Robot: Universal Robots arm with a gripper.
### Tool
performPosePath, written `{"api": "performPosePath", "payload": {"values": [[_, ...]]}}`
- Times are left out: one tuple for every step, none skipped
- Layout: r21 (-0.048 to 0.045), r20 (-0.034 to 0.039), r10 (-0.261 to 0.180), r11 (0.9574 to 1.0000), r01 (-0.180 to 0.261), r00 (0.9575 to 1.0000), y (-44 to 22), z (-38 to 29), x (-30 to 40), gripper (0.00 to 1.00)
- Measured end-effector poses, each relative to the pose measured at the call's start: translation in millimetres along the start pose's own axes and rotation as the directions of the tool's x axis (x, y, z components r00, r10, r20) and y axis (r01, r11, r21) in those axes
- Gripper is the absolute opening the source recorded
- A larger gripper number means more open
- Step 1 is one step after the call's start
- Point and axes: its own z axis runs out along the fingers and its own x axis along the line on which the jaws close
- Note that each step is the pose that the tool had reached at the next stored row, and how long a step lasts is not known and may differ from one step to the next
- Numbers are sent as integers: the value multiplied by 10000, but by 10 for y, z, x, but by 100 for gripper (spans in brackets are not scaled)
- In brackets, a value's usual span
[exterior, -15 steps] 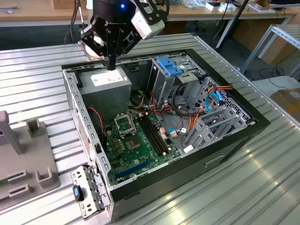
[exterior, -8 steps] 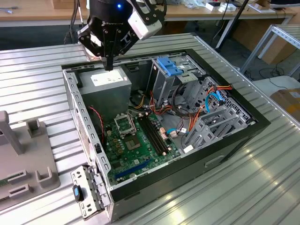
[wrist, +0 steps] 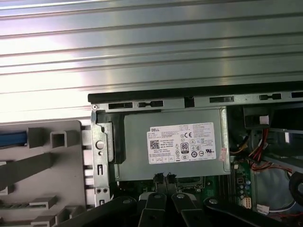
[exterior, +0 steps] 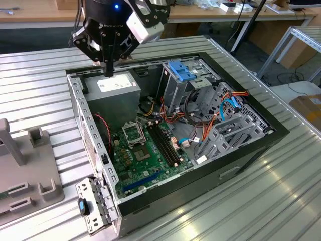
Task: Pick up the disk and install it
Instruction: 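Reach for the disk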
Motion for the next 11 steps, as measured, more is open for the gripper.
{"api": "performPosePath", "payload": {"values": [[0,0,0,10000,0,10000,-2,0,22,11],[-1,0,0,10000,0,10000,-3,1,39,11],[0,0,-1,10000,1,10000,-4,1,53,11],[0,0,0,10000,0,10000,-7,2,85,11],[0,0,1,10000,-1,10000,-9,2,111,11],[0,0,1,10000,-1,10000,-11,3,137,11],[0,0,0,10000,0,10000,-12,3,159,11],[-1,1,0,10000,0,10000,-14,4,179,11],[-1,0,0,10000,0,10000,-15,4,197,11],[0,0,0,10000,0,10000,-17,5,218,11],[0,0,-1,10000,1,10000,-17,5,226,11]]}}
